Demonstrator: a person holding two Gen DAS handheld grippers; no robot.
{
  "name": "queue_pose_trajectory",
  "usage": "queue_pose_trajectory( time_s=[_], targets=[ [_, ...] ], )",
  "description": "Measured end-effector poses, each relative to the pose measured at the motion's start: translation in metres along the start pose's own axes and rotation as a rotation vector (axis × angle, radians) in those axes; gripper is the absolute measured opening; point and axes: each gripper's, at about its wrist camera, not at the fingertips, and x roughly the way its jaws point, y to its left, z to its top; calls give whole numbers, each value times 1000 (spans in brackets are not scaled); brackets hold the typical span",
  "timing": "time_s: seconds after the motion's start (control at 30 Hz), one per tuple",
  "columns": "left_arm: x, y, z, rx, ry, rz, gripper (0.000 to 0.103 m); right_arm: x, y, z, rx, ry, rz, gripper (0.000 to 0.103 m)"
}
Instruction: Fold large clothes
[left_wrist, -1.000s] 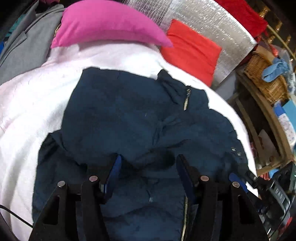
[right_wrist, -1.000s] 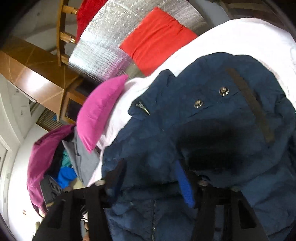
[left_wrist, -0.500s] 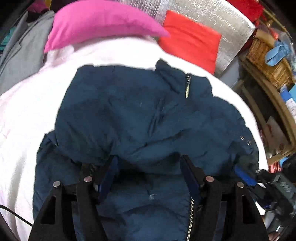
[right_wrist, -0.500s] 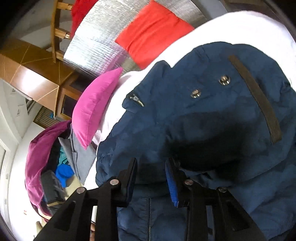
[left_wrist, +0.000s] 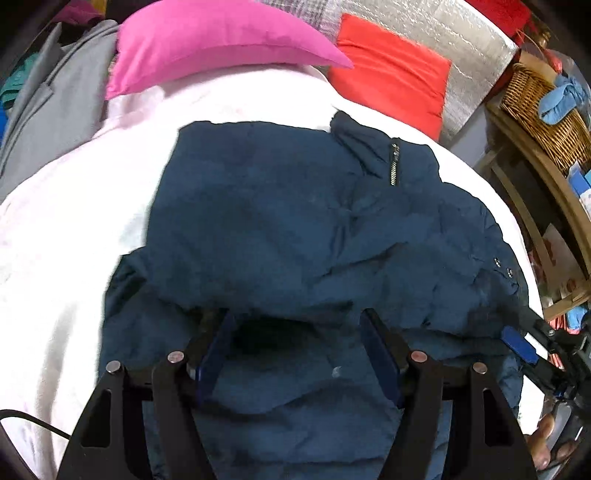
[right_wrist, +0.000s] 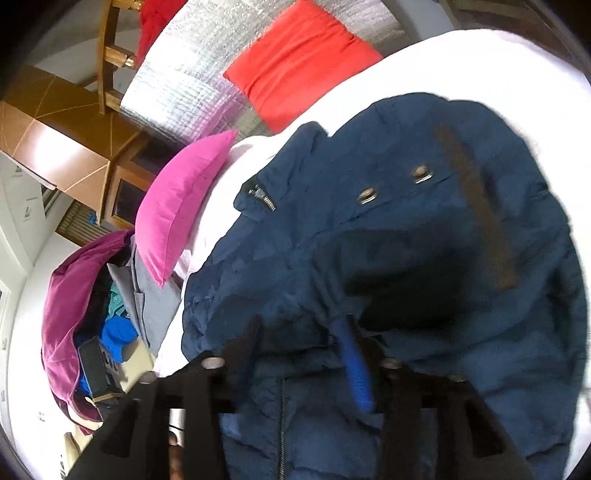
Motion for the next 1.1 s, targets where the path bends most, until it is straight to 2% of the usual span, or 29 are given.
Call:
queue_pose_trajectory(
  time_s=[0.07,0.33,0.47,0.5,0.53,0.63,0.73,0.87,1.1],
  targets=[
    [-9,4,-5,9,-19,24,71,-12,-6,2,0,-19,-11,58],
    [-49,16,-36,138,-149,206,71,-60,-18,1,-64,-84,-73,58],
    [-71,12,-50,220,-235,297,72,-79,2,-12,-226,-162,-153,61],
    [-78,10,-55,243,-263,322,73,-84,10,-18,-285,-194,-173,69],
    [-83,8,-58,259,-283,335,75,-88,16,-22,-332,-219,-189,71],
    [-103,4,-72,288,-341,337,80,-100,41,-45,-512,-311,-236,78],
    [-116,4,-82,286,-367,313,82,-107,56,-65,-593,-351,-238,82],
    [-131,9,-97,273,-377,295,83,-115,60,-82,-571,-342,-190,83],
    [-147,17,-117,269,-395,322,83,-141,61,-110,-545,-384,-143,85]
  ],
)
